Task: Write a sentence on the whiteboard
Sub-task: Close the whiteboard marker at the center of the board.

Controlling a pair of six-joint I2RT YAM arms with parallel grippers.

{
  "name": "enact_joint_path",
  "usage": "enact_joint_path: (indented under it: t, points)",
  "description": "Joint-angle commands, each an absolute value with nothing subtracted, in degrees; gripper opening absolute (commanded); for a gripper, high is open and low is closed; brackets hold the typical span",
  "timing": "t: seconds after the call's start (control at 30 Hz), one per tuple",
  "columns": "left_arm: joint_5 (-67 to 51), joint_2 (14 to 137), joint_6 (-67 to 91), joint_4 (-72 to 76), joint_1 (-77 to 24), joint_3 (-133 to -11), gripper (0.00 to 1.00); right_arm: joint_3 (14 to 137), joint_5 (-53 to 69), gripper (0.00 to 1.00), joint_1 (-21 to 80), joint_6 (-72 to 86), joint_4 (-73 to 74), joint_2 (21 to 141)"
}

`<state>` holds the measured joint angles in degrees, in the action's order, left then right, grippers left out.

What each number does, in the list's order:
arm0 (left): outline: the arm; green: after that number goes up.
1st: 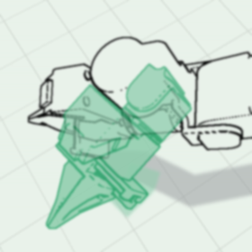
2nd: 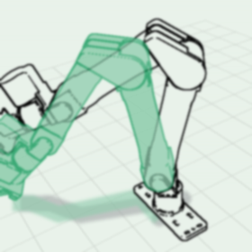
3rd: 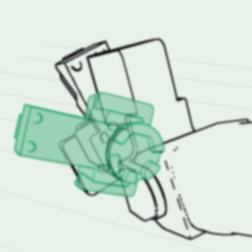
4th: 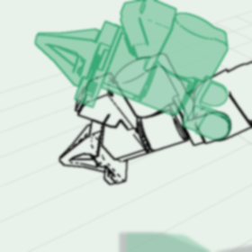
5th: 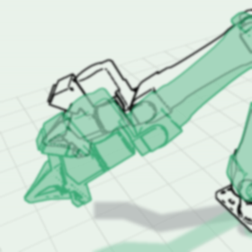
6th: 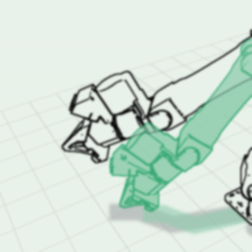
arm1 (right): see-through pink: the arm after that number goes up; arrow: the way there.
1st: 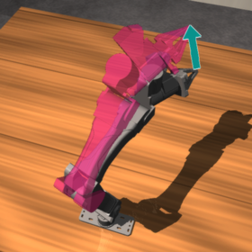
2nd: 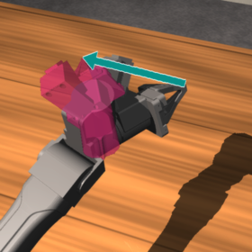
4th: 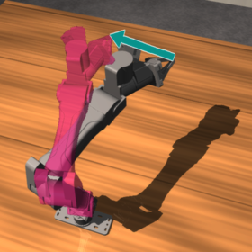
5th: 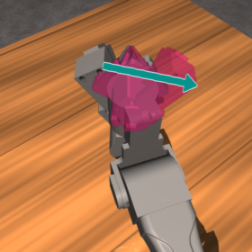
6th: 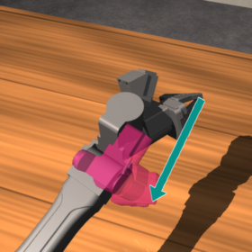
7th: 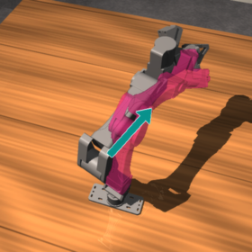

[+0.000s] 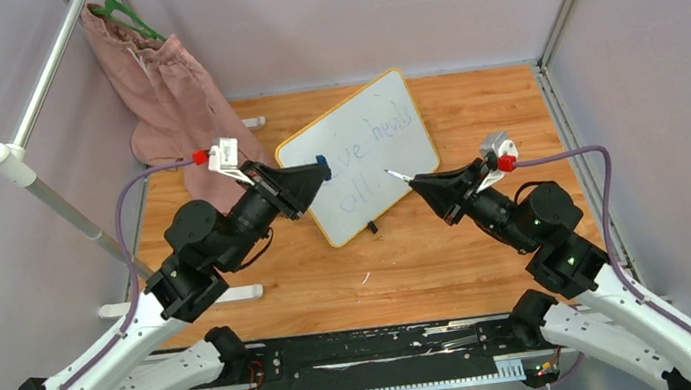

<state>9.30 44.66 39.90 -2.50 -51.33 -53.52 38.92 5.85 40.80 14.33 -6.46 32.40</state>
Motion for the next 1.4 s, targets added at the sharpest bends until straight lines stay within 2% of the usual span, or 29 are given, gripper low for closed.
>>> enact_joint_path:
  t: [0.0, 0.3, 0.6, 0.93, 1.37]
  points:
    - [15.36, 45.24, 46.10, 19.31, -50.80, -52.37, 0.00, 39.06, -4.67, 0.00, 50.70, 5.31, -23.19, 33.59]
    - [20.77, 47.85, 54.09, 31.35, -50.63, -53.19, 0.00, 39.16, -12.85, 0.00, 69.09, -22.71, -54.40, 46.60]
    - [20.00, 48.39, 59.77, 34.42, -48.27, -55.64, 0.00, 44.01, -8.91, 0.00, 75.79, -36.40, -74.51, 59.17]
    - [19.42, 45.32, 62.12, 36.80, -46.76, -53.80, 0.00, 46.64, -8.65, 0.00, 75.72, -27.50, -76.62, 59.68]
    - [15.40, 45.56, 63.51, 38.98, -46.73, -53.35, 0.00, 50.89, -6.22, 0.00, 75.21, -20.42, -70.13, 60.51]
